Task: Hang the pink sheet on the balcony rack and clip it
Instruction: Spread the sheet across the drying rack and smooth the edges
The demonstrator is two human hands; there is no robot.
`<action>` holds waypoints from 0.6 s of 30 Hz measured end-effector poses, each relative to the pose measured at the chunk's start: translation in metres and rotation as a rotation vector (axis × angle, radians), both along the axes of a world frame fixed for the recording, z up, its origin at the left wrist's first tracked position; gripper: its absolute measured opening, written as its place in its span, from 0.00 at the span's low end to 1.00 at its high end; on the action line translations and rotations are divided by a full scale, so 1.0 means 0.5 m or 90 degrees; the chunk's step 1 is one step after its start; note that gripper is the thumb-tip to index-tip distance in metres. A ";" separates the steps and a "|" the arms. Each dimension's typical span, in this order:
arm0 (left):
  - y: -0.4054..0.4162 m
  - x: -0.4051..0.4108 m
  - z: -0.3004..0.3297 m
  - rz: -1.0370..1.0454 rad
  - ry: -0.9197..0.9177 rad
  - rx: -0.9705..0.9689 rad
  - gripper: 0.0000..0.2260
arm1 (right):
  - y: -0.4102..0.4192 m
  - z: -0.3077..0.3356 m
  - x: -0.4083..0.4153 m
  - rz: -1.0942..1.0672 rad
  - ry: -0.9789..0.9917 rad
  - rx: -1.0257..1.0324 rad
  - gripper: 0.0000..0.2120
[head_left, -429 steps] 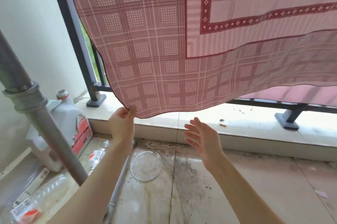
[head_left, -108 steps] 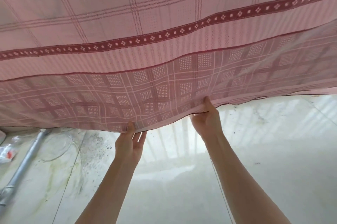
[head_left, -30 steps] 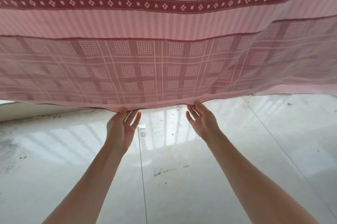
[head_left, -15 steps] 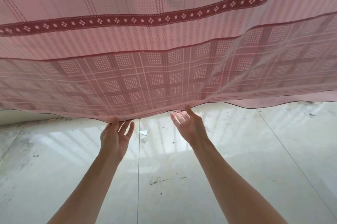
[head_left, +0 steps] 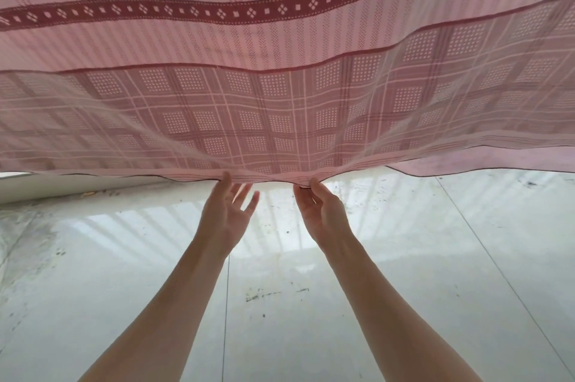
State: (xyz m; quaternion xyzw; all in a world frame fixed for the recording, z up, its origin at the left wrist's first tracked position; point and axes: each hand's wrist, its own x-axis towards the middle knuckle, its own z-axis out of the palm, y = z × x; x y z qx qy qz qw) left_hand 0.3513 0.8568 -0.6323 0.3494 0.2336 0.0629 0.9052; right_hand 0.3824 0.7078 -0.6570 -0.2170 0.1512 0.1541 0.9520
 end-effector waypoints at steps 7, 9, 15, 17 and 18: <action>-0.084 0.050 -0.010 -0.019 0.006 0.022 0.16 | -0.016 -0.011 -0.016 -0.009 0.002 -0.012 0.10; -0.085 0.052 -0.016 -0.017 0.004 0.019 0.15 | -0.015 -0.014 -0.015 -0.009 0.002 0.002 0.10; -0.068 0.049 -0.018 0.020 -0.005 0.020 0.12 | 0.001 -0.021 -0.002 0.001 0.000 0.039 0.10; -0.058 0.044 -0.015 0.031 0.003 0.050 0.13 | 0.011 -0.020 -0.001 0.004 0.007 0.049 0.10; -0.052 0.040 -0.014 0.027 -0.002 0.063 0.13 | 0.016 -0.021 0.000 0.005 0.011 0.052 0.10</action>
